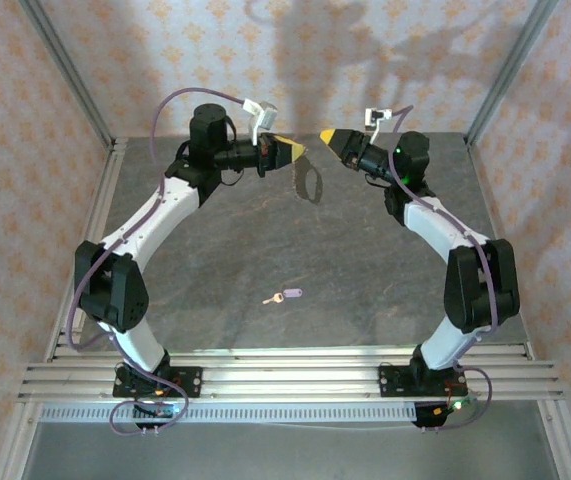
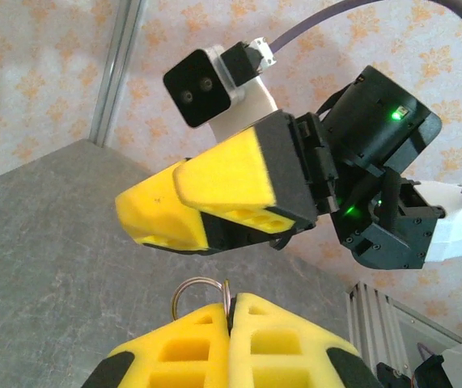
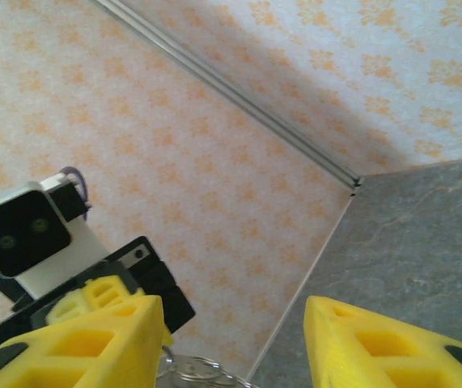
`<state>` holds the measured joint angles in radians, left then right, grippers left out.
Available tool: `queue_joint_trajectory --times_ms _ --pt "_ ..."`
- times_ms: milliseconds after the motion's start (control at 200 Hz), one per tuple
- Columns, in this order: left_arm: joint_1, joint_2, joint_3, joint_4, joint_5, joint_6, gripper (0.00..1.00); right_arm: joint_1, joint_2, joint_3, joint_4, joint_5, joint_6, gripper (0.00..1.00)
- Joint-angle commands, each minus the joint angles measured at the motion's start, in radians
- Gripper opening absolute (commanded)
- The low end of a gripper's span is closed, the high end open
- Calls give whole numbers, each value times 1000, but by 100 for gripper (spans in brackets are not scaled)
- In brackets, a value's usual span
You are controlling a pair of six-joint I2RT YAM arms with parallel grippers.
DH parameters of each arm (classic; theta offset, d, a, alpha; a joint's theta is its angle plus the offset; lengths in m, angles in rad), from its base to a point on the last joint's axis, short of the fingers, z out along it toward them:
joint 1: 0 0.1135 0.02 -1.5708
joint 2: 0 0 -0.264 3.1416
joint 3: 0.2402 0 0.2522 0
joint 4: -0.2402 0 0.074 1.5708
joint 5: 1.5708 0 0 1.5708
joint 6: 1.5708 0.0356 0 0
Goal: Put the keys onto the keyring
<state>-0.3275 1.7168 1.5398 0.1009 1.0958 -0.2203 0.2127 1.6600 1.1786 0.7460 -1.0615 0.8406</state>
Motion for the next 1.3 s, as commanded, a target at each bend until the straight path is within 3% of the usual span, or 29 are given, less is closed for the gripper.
queue_joint_trajectory --times_ms 0,565,856,1061,1291 --pt "-4 13 49 0 34 -13 0 21 -6 42 101 -52 31 49" --pt "-4 32 72 29 47 -40 0 64 0 55 93 -78 17 42" --pt "-4 40 81 28 41 -47 0 81 4 70 112 -121 29 32" --pt "-4 46 86 22 36 -48 0 83 3 65 112 -137 26 17" --pt "-2 53 98 7 28 -44 0 83 -12 34 99 -143 10 14"
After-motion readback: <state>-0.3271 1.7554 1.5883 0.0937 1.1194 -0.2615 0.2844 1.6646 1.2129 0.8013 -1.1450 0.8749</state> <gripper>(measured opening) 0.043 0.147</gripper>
